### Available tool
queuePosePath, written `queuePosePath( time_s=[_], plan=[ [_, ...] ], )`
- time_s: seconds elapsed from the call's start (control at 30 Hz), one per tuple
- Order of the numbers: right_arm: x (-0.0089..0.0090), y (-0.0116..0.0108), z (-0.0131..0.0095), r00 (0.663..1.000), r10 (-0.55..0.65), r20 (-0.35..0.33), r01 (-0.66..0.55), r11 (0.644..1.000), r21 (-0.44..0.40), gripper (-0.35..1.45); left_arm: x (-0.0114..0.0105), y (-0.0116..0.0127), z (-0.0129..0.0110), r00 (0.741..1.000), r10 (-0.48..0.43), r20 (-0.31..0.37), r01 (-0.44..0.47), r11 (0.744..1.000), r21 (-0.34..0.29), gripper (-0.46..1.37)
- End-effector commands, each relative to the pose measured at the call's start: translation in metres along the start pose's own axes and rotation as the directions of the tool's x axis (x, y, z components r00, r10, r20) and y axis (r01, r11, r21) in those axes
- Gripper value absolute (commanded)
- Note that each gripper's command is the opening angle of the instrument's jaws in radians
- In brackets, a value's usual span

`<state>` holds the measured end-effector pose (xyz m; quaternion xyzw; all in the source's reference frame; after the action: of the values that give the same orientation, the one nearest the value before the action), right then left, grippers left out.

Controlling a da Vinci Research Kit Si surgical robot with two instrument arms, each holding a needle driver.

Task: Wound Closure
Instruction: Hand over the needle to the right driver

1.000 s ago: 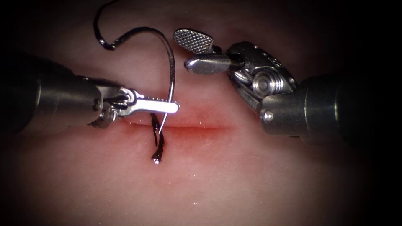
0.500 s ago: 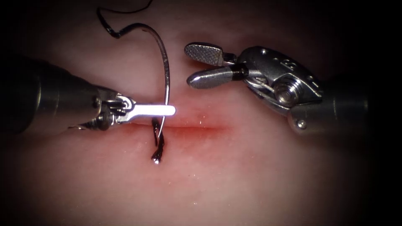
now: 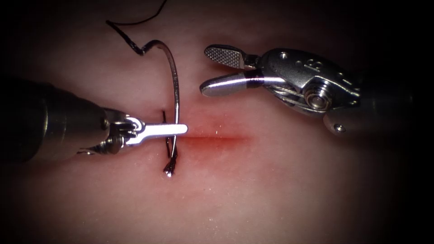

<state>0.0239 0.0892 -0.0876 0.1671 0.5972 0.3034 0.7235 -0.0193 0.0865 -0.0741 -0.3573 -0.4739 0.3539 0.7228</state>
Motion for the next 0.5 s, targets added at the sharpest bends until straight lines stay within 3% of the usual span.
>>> queuePosePath(
  time_s=[0.03, 0.5],
  plan=[
    [-0.0001, 0.0, 0.0002, 1.0, 0.0, -0.002, 0.0, 1.0, 0.016, 0.95, 0.0001, 0.0, 0.0, 1.0, -0.008, 0.003, 0.008, 1.0, -0.01, -0.35],
    [0.0001, -0.0005, 0.0018, 0.999, -0.027, -0.021, 0.028, 0.999, 0.029, 0.9, -0.0004, -0.0001, 0.0003, 1.0, -0.012, 0.003, 0.012, 1.0, -0.003, -0.35]
  ],
)
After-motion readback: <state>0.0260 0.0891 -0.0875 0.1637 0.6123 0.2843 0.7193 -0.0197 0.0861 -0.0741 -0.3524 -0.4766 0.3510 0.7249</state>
